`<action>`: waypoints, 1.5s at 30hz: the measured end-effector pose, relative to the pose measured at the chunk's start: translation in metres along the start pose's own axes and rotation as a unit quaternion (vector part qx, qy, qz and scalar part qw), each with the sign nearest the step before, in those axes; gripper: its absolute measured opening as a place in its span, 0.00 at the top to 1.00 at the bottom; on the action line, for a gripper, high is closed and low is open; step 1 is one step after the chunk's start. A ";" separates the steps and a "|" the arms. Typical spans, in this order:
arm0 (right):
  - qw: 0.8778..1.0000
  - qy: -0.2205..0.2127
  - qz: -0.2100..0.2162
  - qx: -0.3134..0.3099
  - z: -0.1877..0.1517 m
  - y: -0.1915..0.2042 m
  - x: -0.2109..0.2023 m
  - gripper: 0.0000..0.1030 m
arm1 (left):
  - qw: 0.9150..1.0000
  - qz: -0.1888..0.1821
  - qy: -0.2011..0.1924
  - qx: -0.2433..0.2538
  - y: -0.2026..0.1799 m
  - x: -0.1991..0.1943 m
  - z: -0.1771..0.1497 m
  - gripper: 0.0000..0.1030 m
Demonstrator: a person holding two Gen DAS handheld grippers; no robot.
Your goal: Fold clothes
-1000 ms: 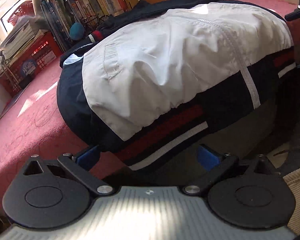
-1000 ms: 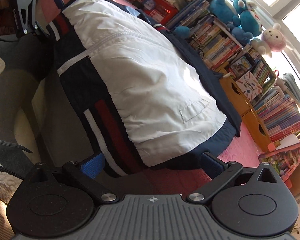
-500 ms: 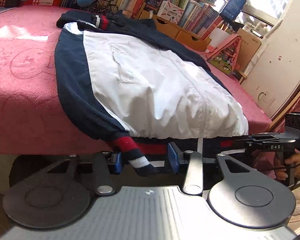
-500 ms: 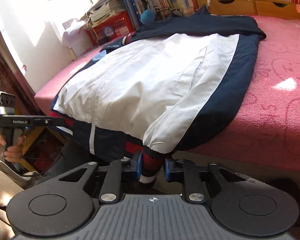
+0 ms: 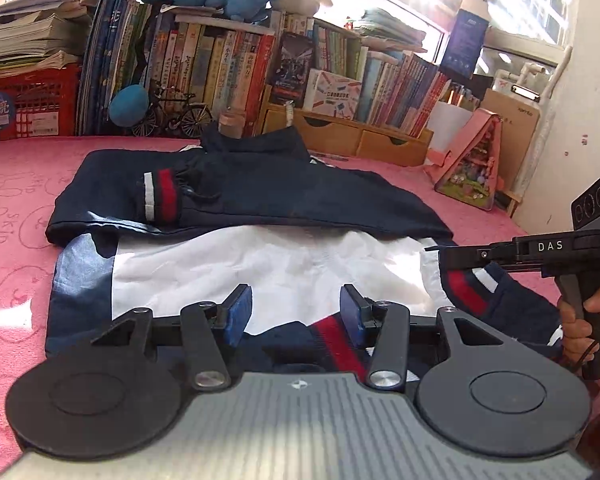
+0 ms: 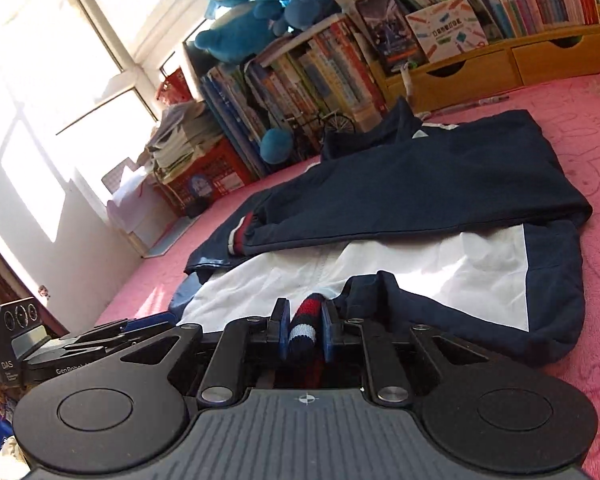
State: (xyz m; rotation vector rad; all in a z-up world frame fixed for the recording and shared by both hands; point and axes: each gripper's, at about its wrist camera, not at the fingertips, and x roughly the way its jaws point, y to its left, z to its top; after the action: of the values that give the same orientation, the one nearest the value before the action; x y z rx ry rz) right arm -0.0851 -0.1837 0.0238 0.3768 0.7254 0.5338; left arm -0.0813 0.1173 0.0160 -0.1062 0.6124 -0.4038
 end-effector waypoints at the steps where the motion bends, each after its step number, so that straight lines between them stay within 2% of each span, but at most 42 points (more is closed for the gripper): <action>1: 1.000 0.001 -0.022 -0.006 0.003 0.000 0.006 0.80 | 1.000 0.022 0.013 0.012 0.000 0.008 -0.003 0.55; 3: 0.998 -0.002 -0.060 -0.019 0.008 0.001 0.015 0.74 | 0.997 0.063 0.038 0.037 -0.001 0.023 -0.008 0.49; 4: 0.997 -0.019 -0.056 -0.038 0.010 0.004 0.004 0.59 | 0.995 0.071 0.036 0.055 -0.004 0.023 -0.012 0.48; 5: 0.996 -0.041 -0.050 -0.066 0.012 0.008 -0.011 0.34 | 0.994 0.079 0.034 0.073 -0.008 0.024 -0.015 0.46; 7: 0.983 -0.083 -0.042 -0.160 0.006 0.020 -0.048 0.16 | 0.991 0.092 0.030 0.098 -0.013 0.025 -0.019 0.43; 8: 0.971 -0.098 -0.038 -0.216 0.000 0.028 -0.067 0.15 | 0.990 0.093 0.029 0.098 -0.013 0.025 -0.019 0.42; 9: 0.957 -0.095 -0.035 -0.273 -0.009 0.039 -0.081 0.13 | 0.991 0.090 0.030 0.091 -0.010 0.026 -0.018 0.40; 11: 0.920 -0.086 -0.026 -0.381 -0.028 0.059 -0.108 0.10 | 0.993 0.085 0.028 0.076 -0.005 0.028 -0.017 0.33; 13: 0.887 -0.035 0.010 -0.460 -0.052 0.080 -0.119 0.10 | 0.994 0.083 0.026 0.068 -0.002 0.030 -0.016 0.30; 15: 0.860 0.038 0.081 -0.502 -0.078 0.098 -0.115 0.13 | 0.994 0.085 0.028 0.068 -0.003 0.030 -0.014 0.30; 16: 0.844 0.078 0.123 -0.516 -0.092 0.107 -0.109 0.18 | 0.994 0.086 0.029 0.068 -0.004 0.031 -0.013 0.30; 17: 0.839 0.106 0.159 -0.510 -0.103 0.112 -0.099 0.25 | 0.993 0.087 0.030 0.068 -0.004 0.031 -0.013 0.30; 19: 0.846 0.140 0.185 -0.480 -0.113 0.116 -0.067 0.34 | 0.994 0.087 0.034 0.059 -0.002 0.029 -0.009 0.29; 20: 0.851 0.154 0.192 -0.464 -0.116 0.117 -0.052 0.45 | 0.994 0.087 0.034 0.052 0.000 0.027 -0.007 0.31; 22: 0.876 0.147 0.162 -0.429 -0.104 0.115 -0.026 0.60 | 0.996 0.087 0.016 0.033 0.008 0.011 -0.001 0.32; 23: 0.891 0.133 0.152 -0.407 -0.093 0.113 -0.020 0.64 | 0.996 0.087 0.004 0.025 0.012 0.002 0.002 0.32; 25: 0.917 0.098 0.130 -0.365 -0.068 0.109 -0.009 0.64 | 0.994 0.096 -0.040 0.022 0.019 -0.026 0.010 0.32; 27: 0.932 0.057 0.091 -0.347 -0.043 0.102 0.002 0.64 | 0.991 0.104 -0.079 0.026 0.023 -0.052 0.017 0.30; 29: 0.941 0.040 0.037 -0.334 -0.025 0.094 0.022 0.59 | 0.989 0.097 -0.103 0.042 0.022 -0.071 0.020 0.23; 30: 0.946 0.035 0.007 -0.322 -0.016 0.088 0.035 0.59 | 0.989 0.087 -0.110 0.056 0.018 -0.078 0.020 0.22; 31: 0.950 0.033 -0.019 -0.310 -0.007 0.083 0.047 0.58 | 0.988 0.078 -0.114 0.072 0.013 -0.082 0.019 0.17; 33: 0.960 0.044 -0.035 -0.274 0.000 0.072 0.068 0.56 | 0.985 0.074 -0.101 0.122 -0.005 -0.079 0.011 0.09; 34: 0.962 0.046 -0.041 -0.267 0.000 0.070 0.075 0.55 | 0.981 0.082 -0.095 0.146 -0.013 -0.073 0.006 0.04; 36: 0.962 0.037 -0.033 -0.268 -0.003 0.070 0.069 0.52 | 0.969 0.116 -0.077 0.202 -0.031 -0.055 -0.009 0.02; 37: 0.963 0.030 -0.016 -0.267 -0.005 0.070 0.058 0.47 | 0.968 0.124 -0.066 0.210 -0.032 -0.045 -0.012 0.02; 38: 0.965 0.019 0.001 -0.263 -0.005 0.069 0.045 0.35 | 0.966 0.132 -0.055 0.217 -0.034 -0.036 -0.016 0.01; 39: 0.966 0.004 0.013 -0.256 -0.003 0.068 0.029 0.27 | 0.964 0.139 -0.044 0.220 -0.034 -0.026 -0.019 0.01; 40: 0.968 -0.015 0.019 -0.250 0.000 0.065 0.012 0.14 | 0.967 0.142 -0.037 0.207 -0.029 -0.018 -0.019 0.01; 42: 0.968 -0.053 0.023 -0.242 0.009 0.054 -0.024 0.10 | 0.976 0.141 -0.028 0.166 -0.016 -0.011 -0.013 0.01; 44: 0.968 -0.070 0.021 -0.241 0.020 0.038 -0.051 0.00 | 0.984 0.135 -0.020 0.115 0.000 -0.007 -0.008 0.00; 45: 0.965 -0.071 0.001 -0.252 0.022 0.032 -0.058 0.00 | 0.987 0.136 -0.015 0.088 0.010 -0.005 -0.006 0.00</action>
State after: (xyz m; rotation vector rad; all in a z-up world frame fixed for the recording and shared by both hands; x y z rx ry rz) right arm -0.1162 -0.1951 0.0849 -0.0611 0.4287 0.6634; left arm -0.0849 0.1280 0.0118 0.1384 0.5496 -0.1896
